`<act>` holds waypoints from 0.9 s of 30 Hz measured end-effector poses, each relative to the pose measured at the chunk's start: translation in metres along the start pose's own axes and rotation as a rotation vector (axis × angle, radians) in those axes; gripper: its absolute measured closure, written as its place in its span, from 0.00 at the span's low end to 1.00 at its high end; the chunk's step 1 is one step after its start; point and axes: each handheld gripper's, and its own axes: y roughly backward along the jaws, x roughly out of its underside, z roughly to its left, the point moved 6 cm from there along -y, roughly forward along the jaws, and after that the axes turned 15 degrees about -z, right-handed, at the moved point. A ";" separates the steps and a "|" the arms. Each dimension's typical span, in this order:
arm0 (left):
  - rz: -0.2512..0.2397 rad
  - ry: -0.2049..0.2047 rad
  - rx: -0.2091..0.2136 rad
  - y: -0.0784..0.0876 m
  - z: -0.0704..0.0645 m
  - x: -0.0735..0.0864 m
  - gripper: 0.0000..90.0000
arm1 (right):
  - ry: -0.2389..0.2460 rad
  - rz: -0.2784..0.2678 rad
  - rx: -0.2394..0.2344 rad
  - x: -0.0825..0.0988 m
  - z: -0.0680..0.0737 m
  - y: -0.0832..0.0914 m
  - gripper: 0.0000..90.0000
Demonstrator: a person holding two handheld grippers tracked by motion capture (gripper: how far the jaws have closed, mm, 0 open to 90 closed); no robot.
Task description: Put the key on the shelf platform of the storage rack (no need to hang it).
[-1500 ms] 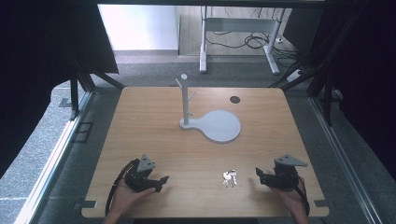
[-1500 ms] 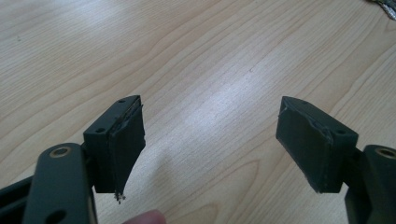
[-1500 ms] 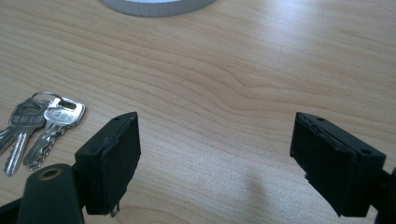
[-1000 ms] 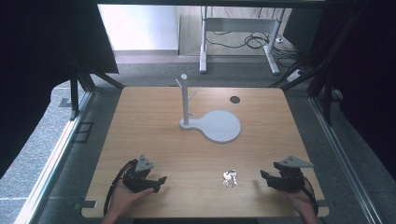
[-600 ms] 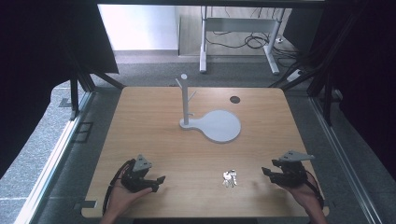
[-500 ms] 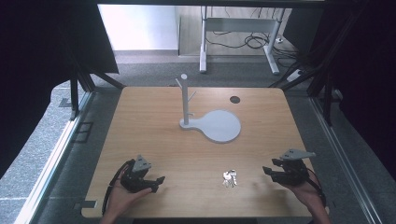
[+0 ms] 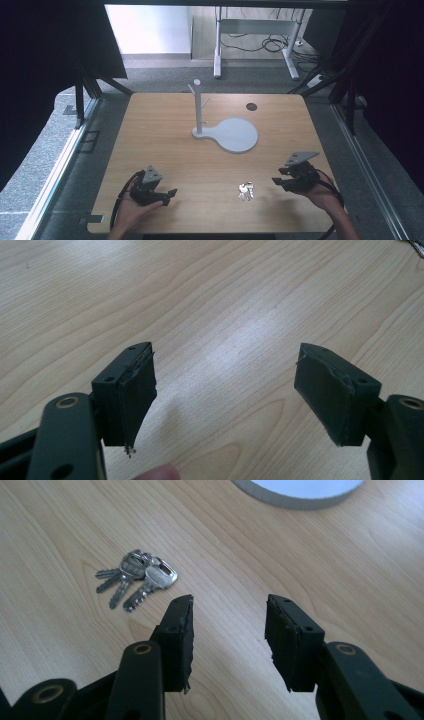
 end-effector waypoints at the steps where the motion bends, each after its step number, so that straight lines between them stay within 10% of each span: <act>1: -0.002 -0.002 0.002 0.001 0.000 -0.001 0.28 | 0.010 0.009 -0.006 -0.003 0.001 -0.001 0.62; 27: 0.004 -0.012 0.015 0.001 -0.003 -0.002 0.28 | 0.159 0.159 -0.236 -0.029 0.035 -0.049 0.78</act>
